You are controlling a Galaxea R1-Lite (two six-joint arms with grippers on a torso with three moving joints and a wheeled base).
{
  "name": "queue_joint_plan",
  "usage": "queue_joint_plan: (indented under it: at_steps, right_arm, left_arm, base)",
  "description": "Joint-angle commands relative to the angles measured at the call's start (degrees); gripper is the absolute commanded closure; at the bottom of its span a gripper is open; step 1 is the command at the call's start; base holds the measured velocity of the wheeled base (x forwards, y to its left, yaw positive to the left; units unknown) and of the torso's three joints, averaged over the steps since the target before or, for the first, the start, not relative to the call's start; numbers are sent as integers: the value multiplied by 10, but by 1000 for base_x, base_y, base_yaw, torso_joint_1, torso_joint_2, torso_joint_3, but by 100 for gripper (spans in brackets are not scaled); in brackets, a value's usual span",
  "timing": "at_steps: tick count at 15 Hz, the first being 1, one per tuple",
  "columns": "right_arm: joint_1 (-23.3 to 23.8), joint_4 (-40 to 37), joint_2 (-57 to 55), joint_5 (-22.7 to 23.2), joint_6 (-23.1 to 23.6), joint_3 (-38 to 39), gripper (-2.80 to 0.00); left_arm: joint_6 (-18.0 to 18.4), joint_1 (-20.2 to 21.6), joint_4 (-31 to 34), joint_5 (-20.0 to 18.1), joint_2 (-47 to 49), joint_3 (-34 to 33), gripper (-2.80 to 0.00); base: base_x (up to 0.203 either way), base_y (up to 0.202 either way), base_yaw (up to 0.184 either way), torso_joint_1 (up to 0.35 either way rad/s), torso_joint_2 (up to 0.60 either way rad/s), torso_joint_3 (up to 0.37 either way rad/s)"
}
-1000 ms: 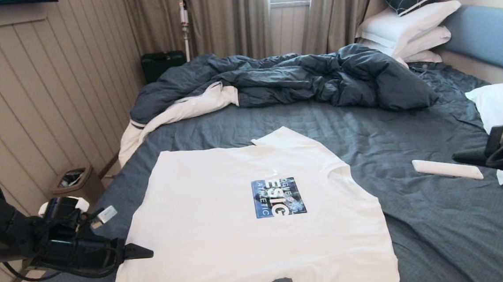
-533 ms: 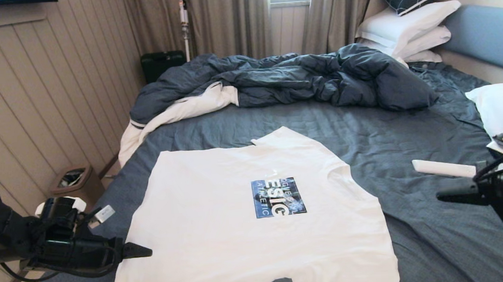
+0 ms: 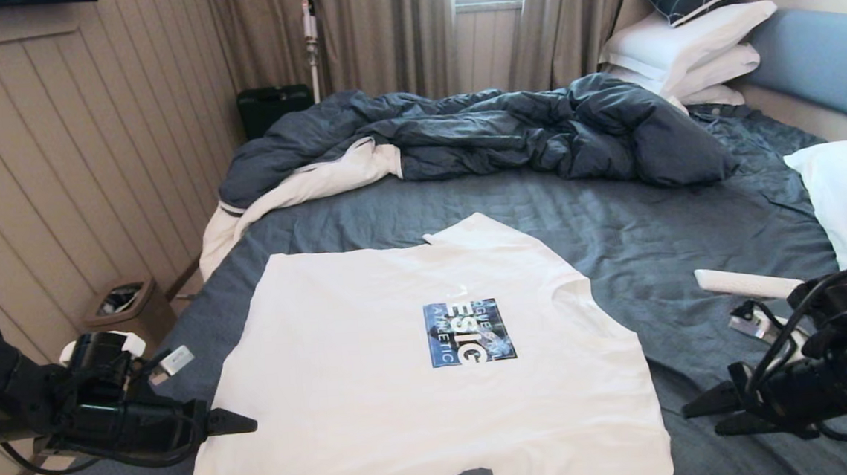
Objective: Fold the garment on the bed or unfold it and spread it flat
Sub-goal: Fold the white T-shirt
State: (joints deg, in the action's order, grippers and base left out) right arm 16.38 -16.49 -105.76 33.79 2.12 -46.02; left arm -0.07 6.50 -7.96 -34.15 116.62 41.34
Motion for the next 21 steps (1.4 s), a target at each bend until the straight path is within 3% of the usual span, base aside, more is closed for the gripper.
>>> queue_joint_plan:
  at_steps: [1,6,12,21]
  right_arm:
    - [-22,0,-36,2,-3,-11,-280]
    - [-26,34,-66,0,-14,-29,-280]
    - [-77,35,-89,0,-62,-90,-280]
    - [-135,35,-99,0,-71,-111,-280]
  left_arm:
    - [0,0,-1,-1,-2,-1,-280]
    - [-1,0,-1,-1,2,3,-280]
    - [-1,0,-1,-1,3,4,-280]
    - [-1,0,0,-1,4,8,-280]
  base:
    - [0,0,0,0,0,0]
    - [0,0,0,0,0,0]
    - [0,0,0,0,0,0]
    - [0,0,0,0,0,0]
